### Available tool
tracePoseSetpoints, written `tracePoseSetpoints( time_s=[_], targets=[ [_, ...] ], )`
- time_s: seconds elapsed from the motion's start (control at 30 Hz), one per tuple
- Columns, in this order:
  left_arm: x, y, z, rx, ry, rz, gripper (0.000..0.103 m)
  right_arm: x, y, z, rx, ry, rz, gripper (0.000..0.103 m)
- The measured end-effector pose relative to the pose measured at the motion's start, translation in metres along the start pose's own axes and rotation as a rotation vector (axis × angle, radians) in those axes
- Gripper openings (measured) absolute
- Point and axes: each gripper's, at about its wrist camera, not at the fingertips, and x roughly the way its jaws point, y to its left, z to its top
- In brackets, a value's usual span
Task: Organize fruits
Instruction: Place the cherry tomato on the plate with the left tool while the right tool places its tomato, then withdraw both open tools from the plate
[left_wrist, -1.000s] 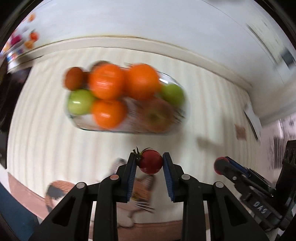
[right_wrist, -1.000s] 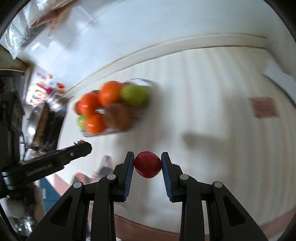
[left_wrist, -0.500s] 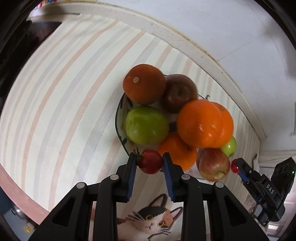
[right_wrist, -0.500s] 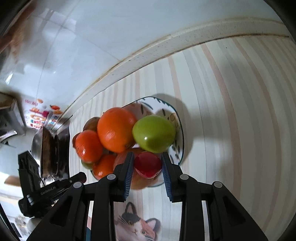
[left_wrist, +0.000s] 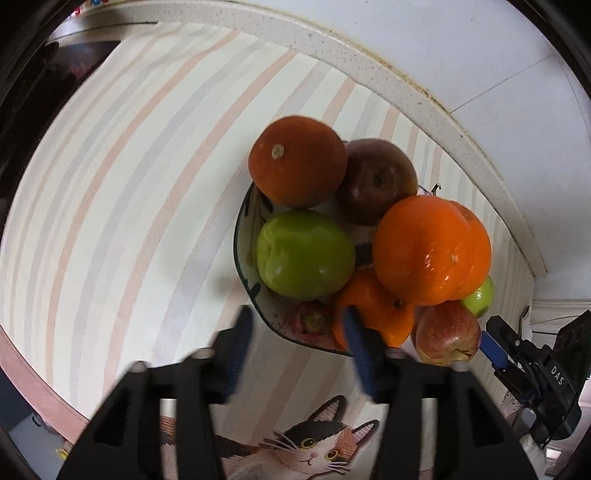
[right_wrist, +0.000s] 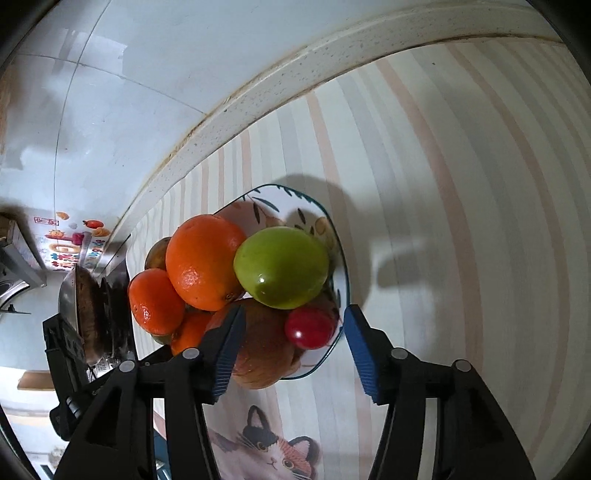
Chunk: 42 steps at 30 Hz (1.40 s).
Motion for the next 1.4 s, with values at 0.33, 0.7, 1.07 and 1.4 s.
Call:
tracePoseSetpoints(
  time_s=[0.33,0.7,1.07,1.4],
  targets=[
    [-0.032,0.002,-0.021,0.031,-0.097,0.118,0.086,-0.027,0.019,-0.023,-0.197,-0.05,-0.228,0.096],
    [-0.078,-0.03,-0.086,0.131,-0.255,0.236,0.086,-0.088,0.059,-0.075,-0.415,-0.197,-0.333,0.098],
    [-0.14,-0.062,-0.147,0.159,-0.391,0.215,0.086,-0.171,0.084,-0.122,-0.525,-0.324,-0.293,0.098],
    [-0.202,-0.071,-0.213,0.192,-0.494,0.194,0.086,-0.248,0.094,-0.185,-0.578,-0.423,-0.254,0.098]
  ],
)
